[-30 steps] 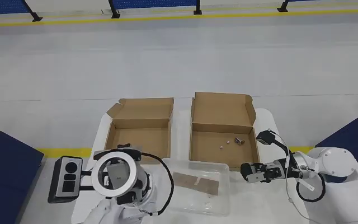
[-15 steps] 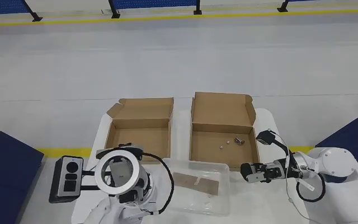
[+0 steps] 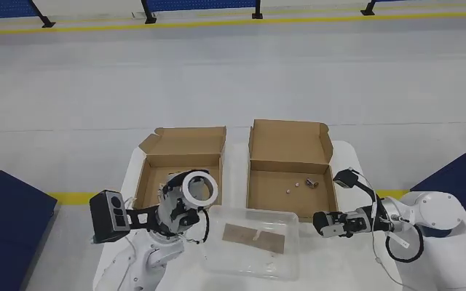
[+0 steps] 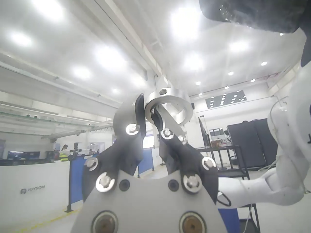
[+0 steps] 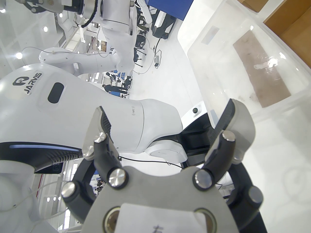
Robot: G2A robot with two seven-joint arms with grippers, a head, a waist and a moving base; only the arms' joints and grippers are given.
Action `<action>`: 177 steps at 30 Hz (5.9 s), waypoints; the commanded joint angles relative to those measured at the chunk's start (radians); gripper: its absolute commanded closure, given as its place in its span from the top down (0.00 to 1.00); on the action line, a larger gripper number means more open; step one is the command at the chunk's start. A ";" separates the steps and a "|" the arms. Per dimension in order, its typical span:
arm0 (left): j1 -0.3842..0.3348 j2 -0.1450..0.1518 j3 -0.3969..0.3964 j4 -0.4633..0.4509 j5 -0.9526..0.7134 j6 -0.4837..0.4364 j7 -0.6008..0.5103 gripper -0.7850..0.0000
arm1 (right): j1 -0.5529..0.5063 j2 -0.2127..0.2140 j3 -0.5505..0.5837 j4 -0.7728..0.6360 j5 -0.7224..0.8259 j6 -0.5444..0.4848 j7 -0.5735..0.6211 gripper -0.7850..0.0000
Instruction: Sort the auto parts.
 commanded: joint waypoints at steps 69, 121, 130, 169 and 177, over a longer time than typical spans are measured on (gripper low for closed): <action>0.053 -0.001 -0.163 -0.115 -0.026 0.700 -1.361 0.00 | 0.000 0.000 0.000 0.000 0.000 0.000 0.000 1.00; -0.612 -0.127 0.015 0.754 -0.044 1.089 -2.219 0.00 | 0.000 0.000 0.000 0.000 0.000 0.000 0.000 1.00; -0.655 -0.145 0.038 0.826 -0.047 1.097 -2.211 0.00 | 0.000 0.000 0.000 0.000 0.000 0.000 0.000 1.00; -0.844 -0.323 0.273 1.448 -0.210 0.891 -2.051 0.00 | 0.000 0.000 0.000 0.000 0.000 0.000 0.000 1.00; -0.869 -0.351 0.282 1.531 -0.232 0.902 -2.017 0.00 | 0.000 0.000 0.000 0.000 0.000 0.000 0.000 1.00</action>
